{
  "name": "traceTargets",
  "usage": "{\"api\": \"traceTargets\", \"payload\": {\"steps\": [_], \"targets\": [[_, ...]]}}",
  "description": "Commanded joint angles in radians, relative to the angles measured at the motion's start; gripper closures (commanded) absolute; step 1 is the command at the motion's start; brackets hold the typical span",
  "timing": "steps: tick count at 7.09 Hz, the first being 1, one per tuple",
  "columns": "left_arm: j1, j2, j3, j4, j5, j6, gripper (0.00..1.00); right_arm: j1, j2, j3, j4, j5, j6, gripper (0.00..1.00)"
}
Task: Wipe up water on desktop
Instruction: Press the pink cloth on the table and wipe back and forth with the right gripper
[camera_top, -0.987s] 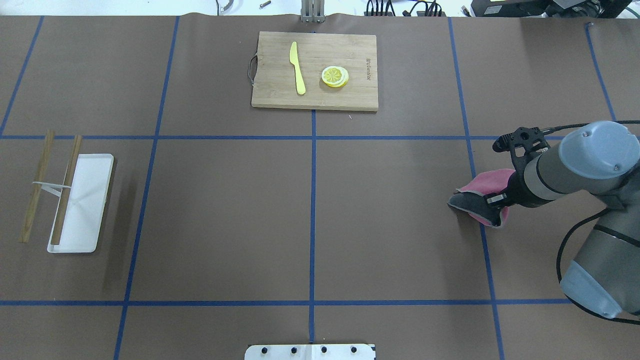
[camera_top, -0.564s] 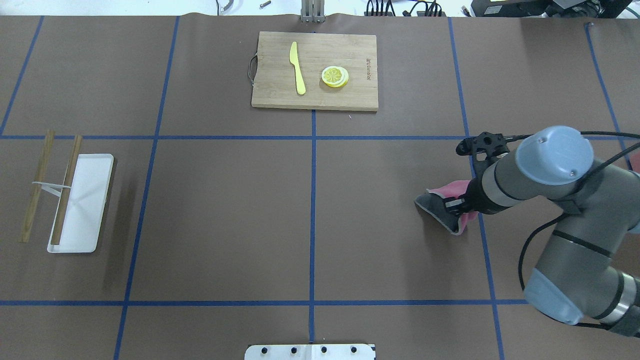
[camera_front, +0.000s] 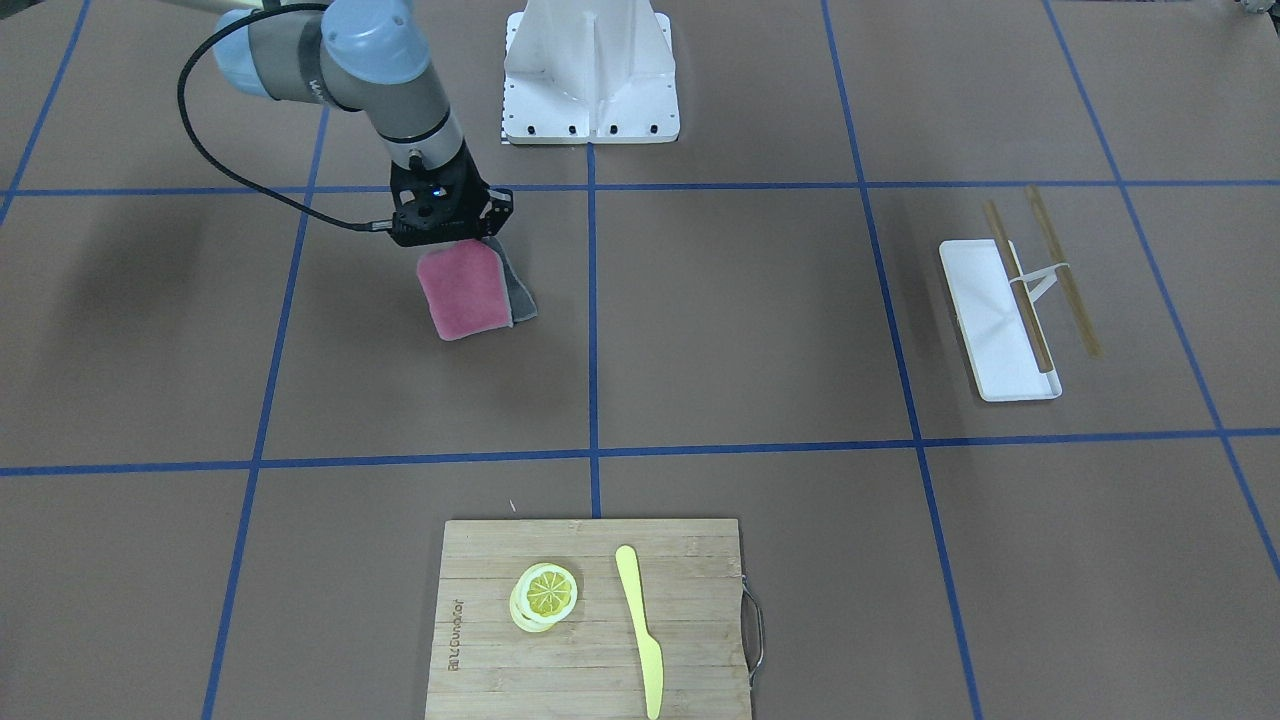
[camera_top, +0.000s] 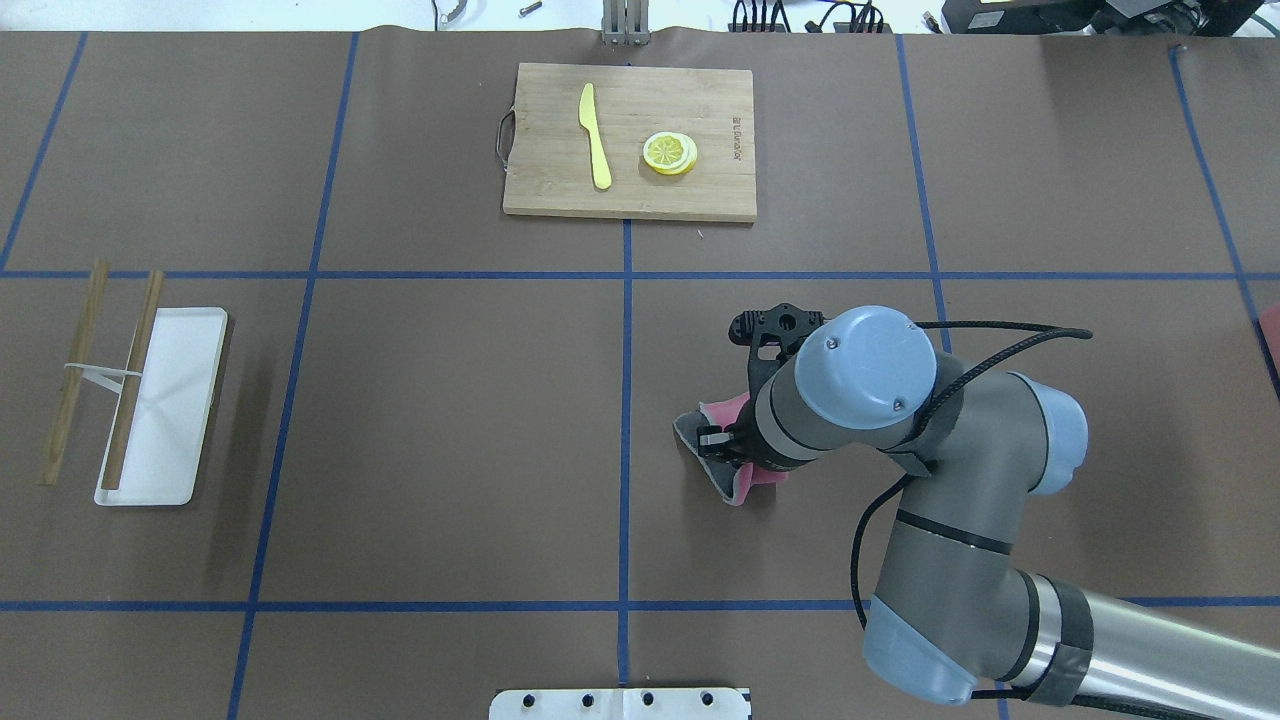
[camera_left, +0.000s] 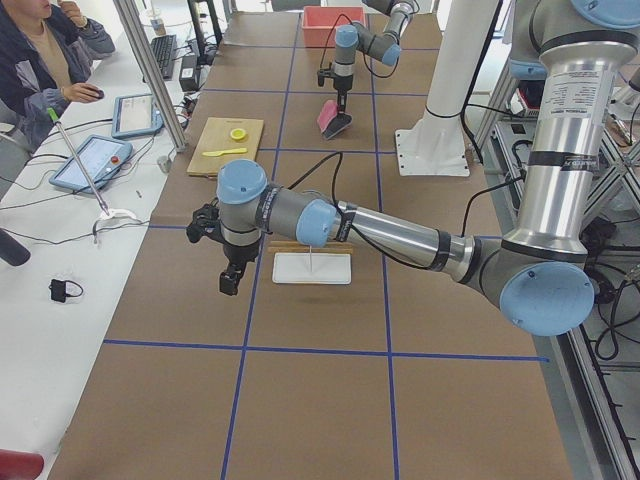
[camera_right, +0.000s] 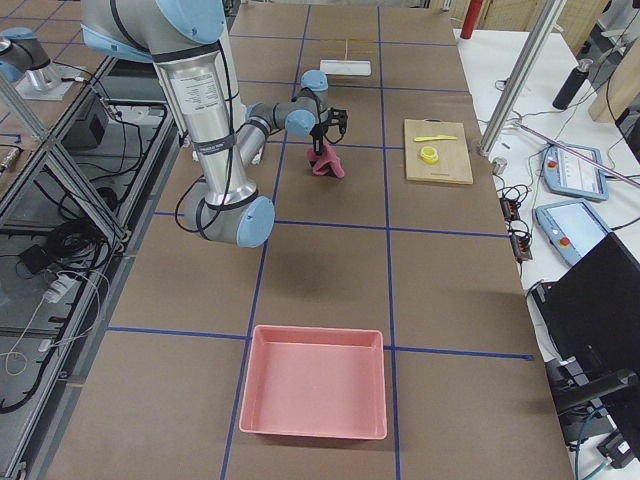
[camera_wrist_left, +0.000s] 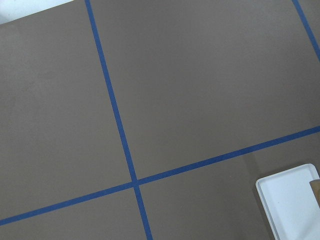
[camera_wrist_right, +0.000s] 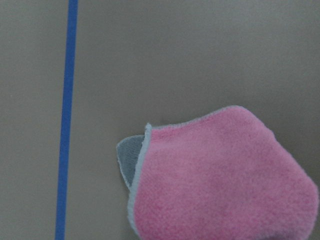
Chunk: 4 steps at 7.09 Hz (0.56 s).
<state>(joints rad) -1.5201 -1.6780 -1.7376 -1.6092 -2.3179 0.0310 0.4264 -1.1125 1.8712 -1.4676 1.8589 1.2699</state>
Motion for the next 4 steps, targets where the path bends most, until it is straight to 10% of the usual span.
{"api": "traceTargets", "payload": {"steps": [1,4], "targets": [[-0.003,-0.002,-0.006,0.011,-0.002,0.000,0.02,0.024,-0.035,0.011,-0.002,0.003,-0.001,1.00],[-0.003,0.003,-0.008,0.020,-0.002,0.000,0.02,0.165,-0.321,0.173,-0.002,0.075,-0.254,1.00]]}}
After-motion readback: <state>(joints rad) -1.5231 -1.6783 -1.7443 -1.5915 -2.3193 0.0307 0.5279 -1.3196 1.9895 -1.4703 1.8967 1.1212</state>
